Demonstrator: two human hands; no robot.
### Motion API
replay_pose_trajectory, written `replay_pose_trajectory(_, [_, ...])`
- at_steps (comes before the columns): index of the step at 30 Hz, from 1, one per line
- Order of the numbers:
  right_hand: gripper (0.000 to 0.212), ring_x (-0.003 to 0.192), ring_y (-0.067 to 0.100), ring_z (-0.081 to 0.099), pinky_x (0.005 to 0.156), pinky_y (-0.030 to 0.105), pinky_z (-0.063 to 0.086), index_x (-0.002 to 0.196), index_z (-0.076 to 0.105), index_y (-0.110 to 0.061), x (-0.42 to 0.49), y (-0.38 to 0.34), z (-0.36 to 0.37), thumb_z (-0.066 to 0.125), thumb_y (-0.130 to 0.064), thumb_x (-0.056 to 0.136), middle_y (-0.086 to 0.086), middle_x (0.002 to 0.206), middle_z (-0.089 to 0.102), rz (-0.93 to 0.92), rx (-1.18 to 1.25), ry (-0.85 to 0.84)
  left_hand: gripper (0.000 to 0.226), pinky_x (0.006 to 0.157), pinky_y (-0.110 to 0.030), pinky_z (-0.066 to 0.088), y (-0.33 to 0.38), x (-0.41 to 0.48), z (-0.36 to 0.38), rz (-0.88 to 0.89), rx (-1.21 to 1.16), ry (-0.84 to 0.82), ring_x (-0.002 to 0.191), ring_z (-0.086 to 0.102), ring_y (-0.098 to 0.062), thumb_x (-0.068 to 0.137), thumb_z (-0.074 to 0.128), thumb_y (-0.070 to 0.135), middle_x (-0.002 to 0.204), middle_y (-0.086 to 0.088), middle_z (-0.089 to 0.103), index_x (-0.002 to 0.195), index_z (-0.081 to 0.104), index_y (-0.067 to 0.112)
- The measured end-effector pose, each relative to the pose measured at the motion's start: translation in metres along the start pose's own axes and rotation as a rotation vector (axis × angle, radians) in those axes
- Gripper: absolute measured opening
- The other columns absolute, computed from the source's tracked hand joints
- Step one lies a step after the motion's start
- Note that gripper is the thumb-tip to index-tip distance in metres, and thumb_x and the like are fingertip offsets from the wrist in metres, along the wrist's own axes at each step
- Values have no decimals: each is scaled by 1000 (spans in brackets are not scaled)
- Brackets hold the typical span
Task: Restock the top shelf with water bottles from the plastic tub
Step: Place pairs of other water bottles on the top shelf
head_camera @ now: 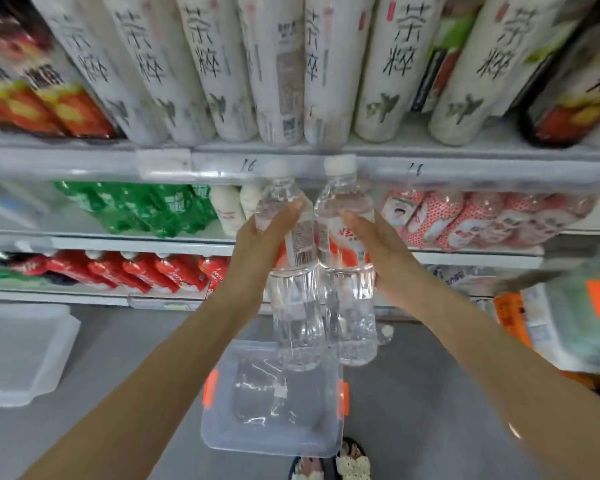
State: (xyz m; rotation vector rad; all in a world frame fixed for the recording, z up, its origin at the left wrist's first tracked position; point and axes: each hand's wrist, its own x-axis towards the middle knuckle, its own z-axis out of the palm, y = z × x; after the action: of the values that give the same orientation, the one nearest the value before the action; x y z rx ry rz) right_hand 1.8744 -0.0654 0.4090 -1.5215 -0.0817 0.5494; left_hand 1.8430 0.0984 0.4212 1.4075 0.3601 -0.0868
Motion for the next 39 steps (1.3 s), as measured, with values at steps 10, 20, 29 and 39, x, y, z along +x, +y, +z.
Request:
replay_pose_trajectory(10, [98,132,13,42,110,45,31,143,34,-36,-59,-164,16,63,-79,59,-10,144,45,-220,-68,43,97,92,-37,51,164,-59,21,198,67,-79,97,68,-17,47,75,71,110,-4,69,125,49,19])
replay_pose_trajectory(20, [81,119,25,57,101,53,42,137,46,-27,-117,-296,21,65,-68,70,3,129,60,-452,-87,58,39,80,-32,56,292,-123,38,440,131,-328,86,70,-14,76,71,32,93,-3,74,108,64,11])
replay_pose_trajectory(29, [57,101,-6,50,87,27,41,127,47,-34,-159,-372,34,57,-62,79,-18,115,55,-617,-122,184,31,58,-13,46,366,-169,63,603,60,-103,71,62,6,73,73,39,88,16,64,98,54,32])
replay_pose_trajectory(39, [67,100,-8,50,75,19,43,140,39,-33,-202,-435,41,50,-54,77,-25,113,53,-815,-157,198,88,91,-31,48,428,-208,81,880,86,-71,102,63,-9,49,78,64,112,8,66,125,53,26])
